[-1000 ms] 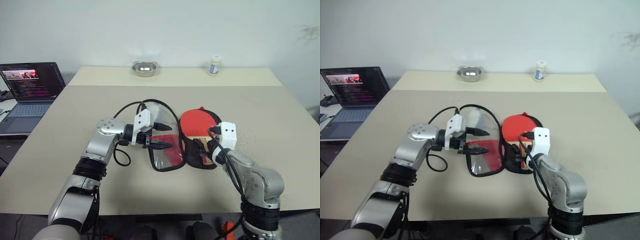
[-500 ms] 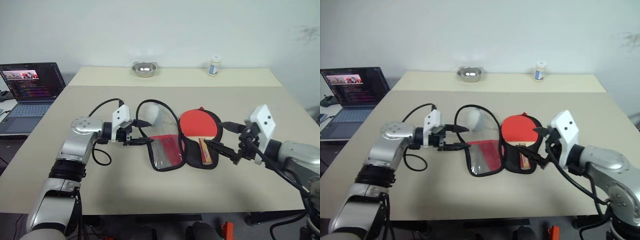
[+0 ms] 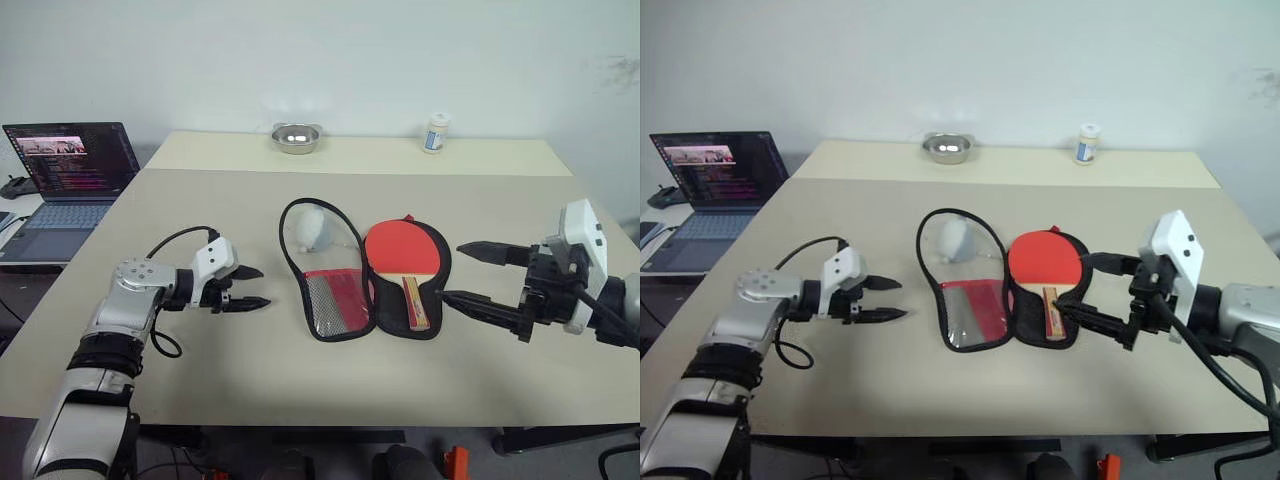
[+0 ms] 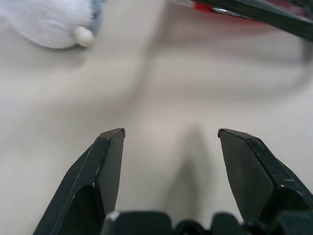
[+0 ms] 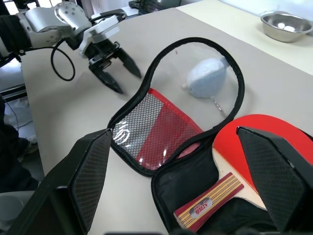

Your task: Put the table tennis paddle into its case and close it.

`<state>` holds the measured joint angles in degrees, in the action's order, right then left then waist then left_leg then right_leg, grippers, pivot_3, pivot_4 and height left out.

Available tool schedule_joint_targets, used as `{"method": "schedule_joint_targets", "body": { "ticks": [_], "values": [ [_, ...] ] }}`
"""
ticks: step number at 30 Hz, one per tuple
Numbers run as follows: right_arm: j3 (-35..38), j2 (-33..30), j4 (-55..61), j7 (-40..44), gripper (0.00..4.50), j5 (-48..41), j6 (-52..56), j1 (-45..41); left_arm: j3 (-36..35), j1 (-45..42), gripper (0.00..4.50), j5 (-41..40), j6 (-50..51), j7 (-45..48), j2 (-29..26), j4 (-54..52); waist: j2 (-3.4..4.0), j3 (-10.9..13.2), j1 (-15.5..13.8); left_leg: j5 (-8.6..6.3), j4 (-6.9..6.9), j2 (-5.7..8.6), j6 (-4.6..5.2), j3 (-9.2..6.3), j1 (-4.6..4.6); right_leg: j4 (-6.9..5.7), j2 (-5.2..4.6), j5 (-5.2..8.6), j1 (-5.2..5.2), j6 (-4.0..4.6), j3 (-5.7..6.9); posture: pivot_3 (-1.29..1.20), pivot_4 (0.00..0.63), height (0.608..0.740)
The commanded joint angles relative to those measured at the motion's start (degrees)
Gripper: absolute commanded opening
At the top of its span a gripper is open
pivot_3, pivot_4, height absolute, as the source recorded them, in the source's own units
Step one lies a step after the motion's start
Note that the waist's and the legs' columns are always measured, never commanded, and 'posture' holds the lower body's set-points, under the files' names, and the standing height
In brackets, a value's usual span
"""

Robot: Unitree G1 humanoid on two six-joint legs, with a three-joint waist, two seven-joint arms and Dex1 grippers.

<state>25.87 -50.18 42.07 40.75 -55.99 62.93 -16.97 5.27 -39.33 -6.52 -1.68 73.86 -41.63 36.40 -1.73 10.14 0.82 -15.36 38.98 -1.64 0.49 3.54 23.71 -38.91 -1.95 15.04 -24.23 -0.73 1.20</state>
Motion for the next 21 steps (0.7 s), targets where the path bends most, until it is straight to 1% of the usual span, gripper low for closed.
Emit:
{"method": "schedule_joint_targets", "body": {
  "ticks": [1, 6, 10, 15, 21],
  "values": [
    [1.8, -1.6, 0.1, -0.2, 4.46, -1.7, -2.1, 0.4, 0.0, -3.0, 3.34, 0.2, -1.0, -1.9, 3.0, 1.0, -0.01, 0.0, -0.4, 0.0, 0.02, 0.0, 0.0, 0.0, 0.0, 0.0, -0.01, 0.0, 0.02, 0.0, 0.0, 0.0, 0.15, 0.74],
    [1.8, -3.1, 0.0, -0.5, 4.46, -2.4, -3.2, 1.9, 1.1, -7.8, 3.34, 1.2, -1.2, -3.8, 9.5, 5.0, -0.04, 0.0, -0.7, 0.0, 0.04, 0.02, 0.0, -0.03, 0.01, 0.0, 0.01, 0.0, 0.04, 0.0, 0.04, 0.0, 0.15, 0.74],
    [3.9, -5.1, 0.3, -0.4, 4.46, -4.1, -3.4, 4.2, 1.2, -11.5, 3.34, -0.1, 0.5, -2.6, 14.1, 6.0, -0.05, 0.0, -0.7, 0.0, 0.04, 0.02, 0.0, -0.05, 0.05, 0.03, 0.04, 0.0, 0.03, 0.0, 0.06, 0.0, 0.15, 0.74],
    [8.5, -8.2, -0.4, -0.5, 4.46, -6.8, -2.4, 7.1, 1.2, -17.6, 3.34, -1.3, 0.9, -3.8, 23.9, 8.4, -0.08, 0.0, -1.0, 0.0, 0.07, 0.07, 0.0, -0.08, 0.05, 0.03, 0.23, -0.01, 0.09, -0.01, 0.08, 0.0, 0.15, 0.74],
    [8.6, -9.6, -1.3, -3.1, 4.46, -8.7, -2.3, 7.9, 0.6, -21.8, 3.34, -0.5, -1.6, -6.8, 31.3, 14.5, -0.1, 0.0, -0.6, 0.0, 0.07, 0.05, 0.01, -0.08, 0.03, 0.05, 0.31, -0.02, 0.1, -0.04, 0.0, 0.0, 0.15, 0.74]
  ]
}}
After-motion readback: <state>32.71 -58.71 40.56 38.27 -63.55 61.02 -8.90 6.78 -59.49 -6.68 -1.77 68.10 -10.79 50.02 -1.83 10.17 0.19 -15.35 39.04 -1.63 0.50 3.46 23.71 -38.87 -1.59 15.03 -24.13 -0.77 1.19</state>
